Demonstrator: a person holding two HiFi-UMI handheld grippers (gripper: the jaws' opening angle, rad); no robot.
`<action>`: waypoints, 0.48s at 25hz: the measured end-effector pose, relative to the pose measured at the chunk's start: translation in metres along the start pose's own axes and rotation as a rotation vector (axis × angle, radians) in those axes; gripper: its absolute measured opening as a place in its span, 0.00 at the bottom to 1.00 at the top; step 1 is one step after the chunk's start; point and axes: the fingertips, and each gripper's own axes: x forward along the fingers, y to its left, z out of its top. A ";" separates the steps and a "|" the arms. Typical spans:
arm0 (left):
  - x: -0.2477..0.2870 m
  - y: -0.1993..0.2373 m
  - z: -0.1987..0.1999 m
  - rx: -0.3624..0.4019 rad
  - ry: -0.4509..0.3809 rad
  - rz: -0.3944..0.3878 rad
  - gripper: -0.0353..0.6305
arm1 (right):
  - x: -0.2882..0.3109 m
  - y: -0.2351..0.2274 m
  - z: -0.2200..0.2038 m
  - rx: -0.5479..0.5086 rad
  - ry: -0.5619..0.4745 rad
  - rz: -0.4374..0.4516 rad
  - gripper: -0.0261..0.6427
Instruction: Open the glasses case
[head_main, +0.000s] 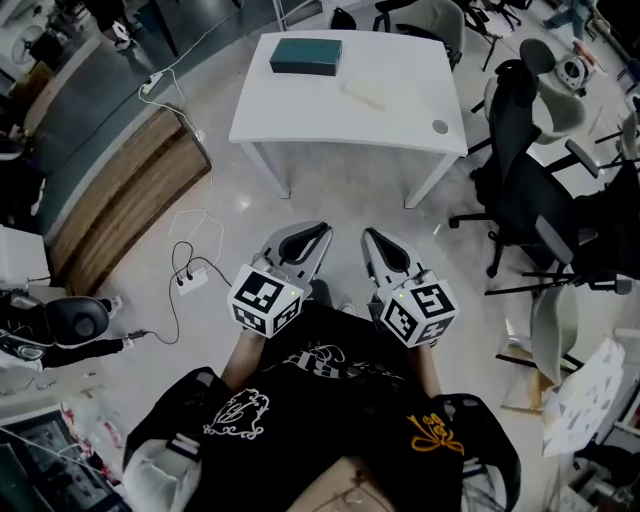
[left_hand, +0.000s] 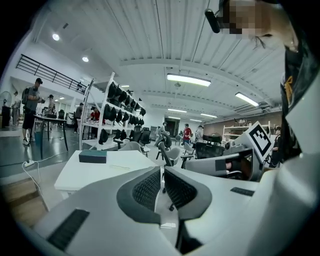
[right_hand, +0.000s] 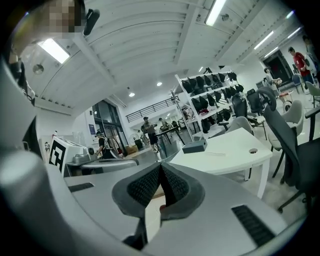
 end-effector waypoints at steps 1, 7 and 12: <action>0.001 0.002 0.000 -0.002 0.003 0.006 0.11 | 0.002 -0.002 0.000 0.005 0.001 0.004 0.06; 0.018 0.024 -0.005 -0.009 0.030 0.020 0.11 | 0.026 -0.019 -0.001 0.045 0.021 0.009 0.06; 0.041 0.065 -0.008 -0.025 0.039 0.000 0.11 | 0.068 -0.031 0.006 0.077 0.022 0.000 0.06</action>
